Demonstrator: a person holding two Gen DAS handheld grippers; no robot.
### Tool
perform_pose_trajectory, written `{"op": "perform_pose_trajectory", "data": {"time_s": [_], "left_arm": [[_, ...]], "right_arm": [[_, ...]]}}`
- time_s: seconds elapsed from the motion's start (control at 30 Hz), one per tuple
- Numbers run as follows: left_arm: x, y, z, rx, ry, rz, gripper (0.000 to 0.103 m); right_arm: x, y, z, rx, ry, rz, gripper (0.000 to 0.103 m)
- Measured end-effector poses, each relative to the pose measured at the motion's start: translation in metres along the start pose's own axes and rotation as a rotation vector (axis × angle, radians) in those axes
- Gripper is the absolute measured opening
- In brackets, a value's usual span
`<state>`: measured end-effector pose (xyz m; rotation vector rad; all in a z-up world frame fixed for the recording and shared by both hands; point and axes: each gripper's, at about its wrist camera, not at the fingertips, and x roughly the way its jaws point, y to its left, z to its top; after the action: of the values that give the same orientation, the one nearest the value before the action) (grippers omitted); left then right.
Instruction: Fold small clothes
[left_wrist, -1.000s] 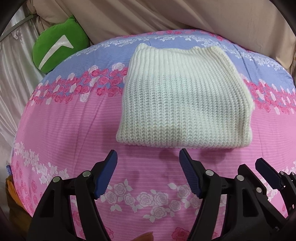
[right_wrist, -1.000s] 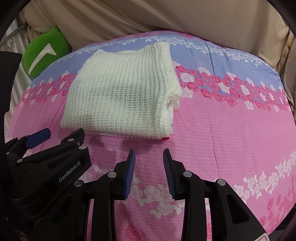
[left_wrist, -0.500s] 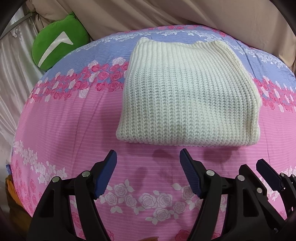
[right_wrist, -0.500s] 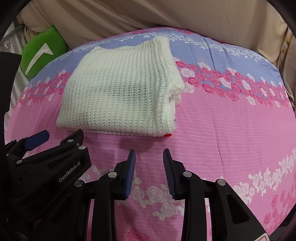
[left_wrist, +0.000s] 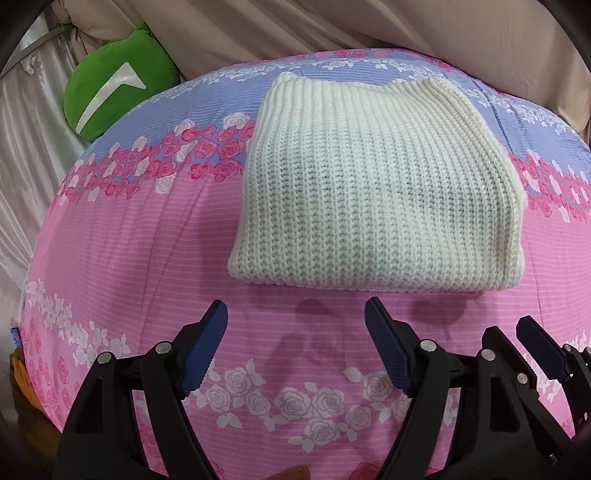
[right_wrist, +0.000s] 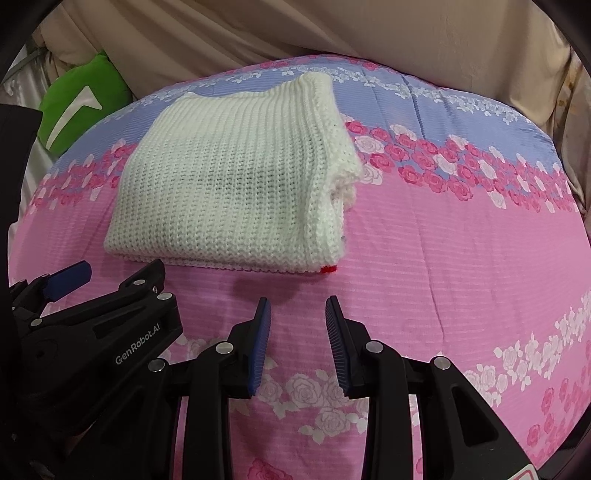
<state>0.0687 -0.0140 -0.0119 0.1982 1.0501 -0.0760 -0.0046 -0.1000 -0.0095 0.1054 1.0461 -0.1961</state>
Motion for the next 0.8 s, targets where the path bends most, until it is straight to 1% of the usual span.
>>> {"op": "perform_pose_trajectory", "data": {"time_s": [0.43,0.5,0.57,0.6,0.67,0.7,0.73,0.8], "left_arm": [[0.013,-0.01,-0.005,0.01,-0.021,0.011,0.073],[0.018,-0.013,-0.007,0.013,-0.024,0.017,0.073],[0.02,-0.015,-0.009,0.007,-0.02,0.001,0.073],[0.02,-0.018,-0.009,0.012,-0.019,-0.011,0.073],[0.014,-0.028,-0.011,0.041,-0.032,-0.007,0.073],[0.012,-0.033,-0.011,0.054,-0.039,-0.002,0.073],[0.01,-0.033,-0.012,0.045,-0.041,-0.003,0.073],[0.008,-0.032,-0.01,0.018,-0.037,0.012,0.073]], "right_arm": [[0.018,-0.003,-0.006,0.003,-0.02,-0.023,0.032],[0.027,-0.006,-0.008,0.009,-0.012,-0.019,0.032],[0.034,-0.007,-0.009,0.013,0.007,-0.013,0.032],[0.035,-0.005,-0.01,0.004,0.011,-0.005,0.033],[0.031,0.003,-0.011,-0.028,0.0,0.0,0.034],[0.029,0.009,-0.012,-0.057,-0.008,-0.01,0.038],[0.027,0.009,-0.013,-0.054,-0.012,-0.004,0.042],[0.026,0.008,-0.014,-0.059,-0.002,-0.023,0.042]]}}
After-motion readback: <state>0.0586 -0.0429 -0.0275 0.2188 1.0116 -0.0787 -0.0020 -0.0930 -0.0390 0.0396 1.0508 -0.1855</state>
